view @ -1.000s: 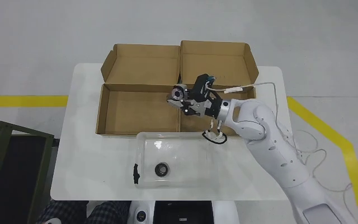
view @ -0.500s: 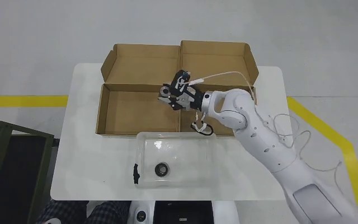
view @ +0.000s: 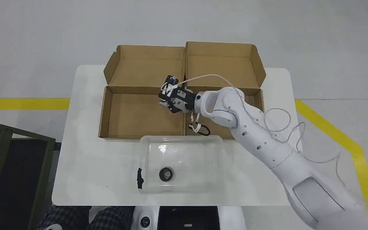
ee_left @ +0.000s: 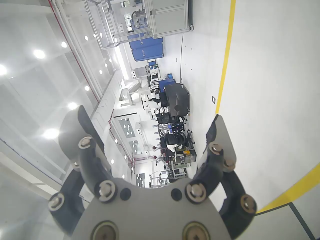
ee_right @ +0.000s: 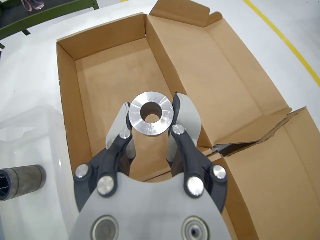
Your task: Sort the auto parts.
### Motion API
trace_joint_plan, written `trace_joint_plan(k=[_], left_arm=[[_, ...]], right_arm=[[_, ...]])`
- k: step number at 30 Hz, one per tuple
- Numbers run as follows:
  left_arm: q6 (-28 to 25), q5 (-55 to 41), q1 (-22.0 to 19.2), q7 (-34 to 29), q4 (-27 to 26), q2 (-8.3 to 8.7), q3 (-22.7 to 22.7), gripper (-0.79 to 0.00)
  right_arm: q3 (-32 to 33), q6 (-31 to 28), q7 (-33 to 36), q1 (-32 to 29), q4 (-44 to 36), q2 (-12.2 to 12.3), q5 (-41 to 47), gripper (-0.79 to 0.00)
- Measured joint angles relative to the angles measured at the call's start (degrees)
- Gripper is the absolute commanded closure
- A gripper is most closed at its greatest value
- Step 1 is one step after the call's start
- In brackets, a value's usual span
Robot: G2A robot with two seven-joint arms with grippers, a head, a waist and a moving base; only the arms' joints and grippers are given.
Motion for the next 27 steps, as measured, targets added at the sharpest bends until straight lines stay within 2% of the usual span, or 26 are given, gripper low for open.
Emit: trace_joint_plan(k=[25, 27], left_arm=[[0.0, 0.0, 0.0, 0.0, 0.0, 0.00, 0.0, -0.785], [0.0, 0.0, 0.0, 0.0, 0.0, 0.00, 0.0, -0.785]], right_arm=[[-5.5, 1.6, 0.3, 4.0, 12.5, -5.6, -5.3, 0.000], [-5.8, 1.6, 0.6, 4.1, 13.0, -6.0, -5.8, -0.046]])
